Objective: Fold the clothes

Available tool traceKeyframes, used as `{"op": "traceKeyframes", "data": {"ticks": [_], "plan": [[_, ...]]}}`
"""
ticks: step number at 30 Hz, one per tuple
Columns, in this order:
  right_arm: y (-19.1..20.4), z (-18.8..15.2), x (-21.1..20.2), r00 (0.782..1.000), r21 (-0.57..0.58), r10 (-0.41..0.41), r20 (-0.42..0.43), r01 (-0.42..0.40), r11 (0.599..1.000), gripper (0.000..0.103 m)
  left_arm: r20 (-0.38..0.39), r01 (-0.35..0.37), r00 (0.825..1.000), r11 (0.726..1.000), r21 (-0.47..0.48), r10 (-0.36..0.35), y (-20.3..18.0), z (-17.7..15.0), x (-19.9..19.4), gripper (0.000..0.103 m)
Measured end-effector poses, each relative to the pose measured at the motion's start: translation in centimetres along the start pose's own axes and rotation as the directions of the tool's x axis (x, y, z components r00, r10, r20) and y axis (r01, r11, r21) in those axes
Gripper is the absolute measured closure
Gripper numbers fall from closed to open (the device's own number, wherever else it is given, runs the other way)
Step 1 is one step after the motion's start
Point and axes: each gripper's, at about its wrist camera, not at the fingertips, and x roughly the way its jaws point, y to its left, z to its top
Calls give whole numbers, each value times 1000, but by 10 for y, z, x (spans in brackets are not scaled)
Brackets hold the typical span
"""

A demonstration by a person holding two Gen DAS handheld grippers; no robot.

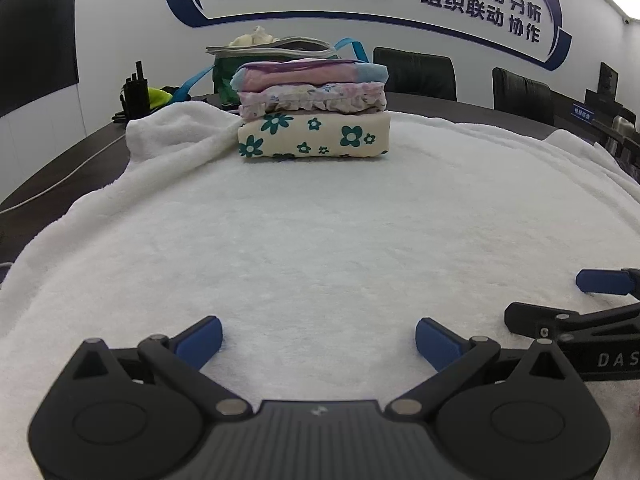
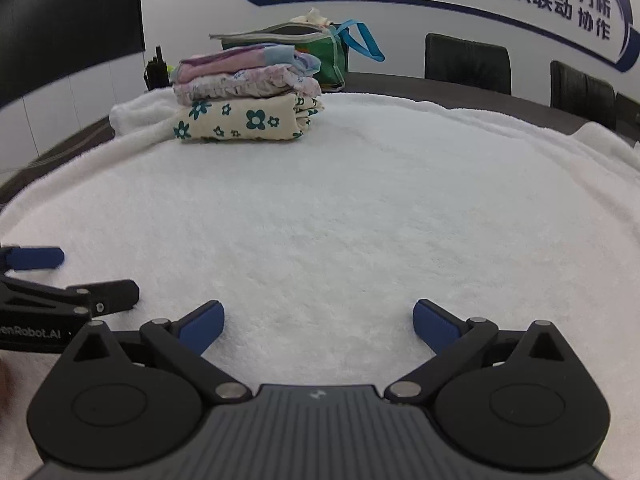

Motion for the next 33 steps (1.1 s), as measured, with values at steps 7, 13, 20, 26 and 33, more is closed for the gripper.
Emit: {"op": "traceKeyframes", "data": {"ticks": [7, 13, 20, 26, 33], "plan": [[4, 1, 2, 1000, -23, -24, -10, 23, 999, 1, -3, -1, 1000, 1000, 5, 1, 0, 0, 0, 0], [5, 1, 2, 1000, -23, -24, -10, 23, 999, 1, -4, 1, 1000, 1000, 3, -1, 0, 0, 0, 0], [5, 1, 2, 1000, -23, -23, -10, 23, 999, 1, -4, 2, 1000, 1000, 3, -2, 0, 0, 1, 0], [5, 1, 2, 1000, -22, -23, -10, 23, 999, 1, -4, 4, 1000, 1000, 2, -4, 1, 0, 0, 0], [5, 1, 2, 1000, -22, -23, -10, 23, 999, 1, -4, 4, 1000, 1000, 2, -4, 0, 0, 0, 0]]}}
